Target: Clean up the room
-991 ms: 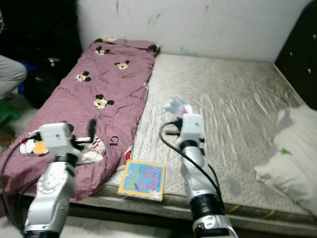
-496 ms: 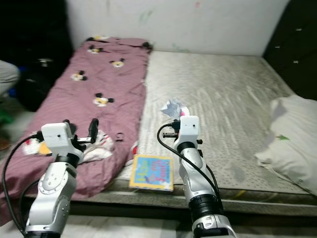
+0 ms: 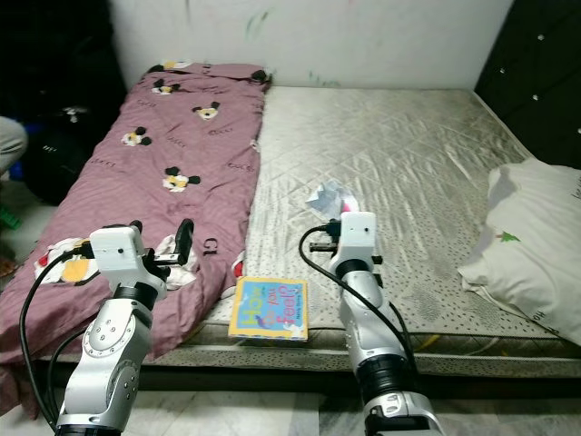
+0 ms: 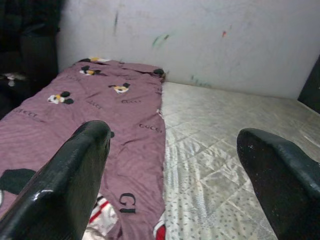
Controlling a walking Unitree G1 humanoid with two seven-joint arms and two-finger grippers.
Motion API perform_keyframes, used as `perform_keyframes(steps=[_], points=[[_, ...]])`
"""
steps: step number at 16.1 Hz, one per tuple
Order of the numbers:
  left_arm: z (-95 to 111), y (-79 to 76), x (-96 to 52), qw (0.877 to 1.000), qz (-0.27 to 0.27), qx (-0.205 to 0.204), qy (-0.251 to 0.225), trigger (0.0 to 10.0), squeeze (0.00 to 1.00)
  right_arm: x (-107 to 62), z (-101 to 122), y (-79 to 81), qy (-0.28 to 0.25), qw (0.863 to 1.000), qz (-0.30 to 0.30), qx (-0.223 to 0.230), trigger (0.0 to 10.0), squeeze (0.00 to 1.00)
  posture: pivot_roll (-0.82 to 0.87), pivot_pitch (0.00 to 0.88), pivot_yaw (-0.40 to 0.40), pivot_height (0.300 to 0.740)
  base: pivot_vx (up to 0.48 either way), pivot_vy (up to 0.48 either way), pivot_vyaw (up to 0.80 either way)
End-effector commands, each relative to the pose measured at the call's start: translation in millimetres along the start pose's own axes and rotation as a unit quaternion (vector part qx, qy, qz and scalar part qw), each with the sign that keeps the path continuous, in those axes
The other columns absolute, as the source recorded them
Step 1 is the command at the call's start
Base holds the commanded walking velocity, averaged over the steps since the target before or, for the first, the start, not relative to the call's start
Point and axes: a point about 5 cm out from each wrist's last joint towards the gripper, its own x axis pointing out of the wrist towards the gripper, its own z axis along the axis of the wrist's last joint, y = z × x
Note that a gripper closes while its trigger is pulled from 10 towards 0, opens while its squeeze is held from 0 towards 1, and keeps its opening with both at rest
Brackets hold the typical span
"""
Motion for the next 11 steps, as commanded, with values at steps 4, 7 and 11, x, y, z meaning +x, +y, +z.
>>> perform_keyframes(steps=[4,7,11], points=[[3.7,3.0,-0.5,1.0,0.002,0.005,-0.007,10.0,0.0,2.8,1.1,4.4,0.003,1.0,0.001,-0.001,10.0,0.0,0.04,0.009,0.005,0.74,0.0,0.0,0.0],[3.4,2.2,-1.2,1.0,0.0,0.005,-0.006,10.0,0.0,1.3,-2.1,3.0,0.007,1.0,0.001,-0.005,10.0,0.0,0.04,0.013,0.005,0.74,0.0,0.0,0.0],[3.6,0.7,-1.0,1.0,-0.005,0.004,-0.007,10.0,0.0,1.1,-2.9,0.5,0.009,1.0,-0.004,-0.006,10.0,0.0,0.04,0.018,0.009,0.74,0.195,0.0,0.0]])
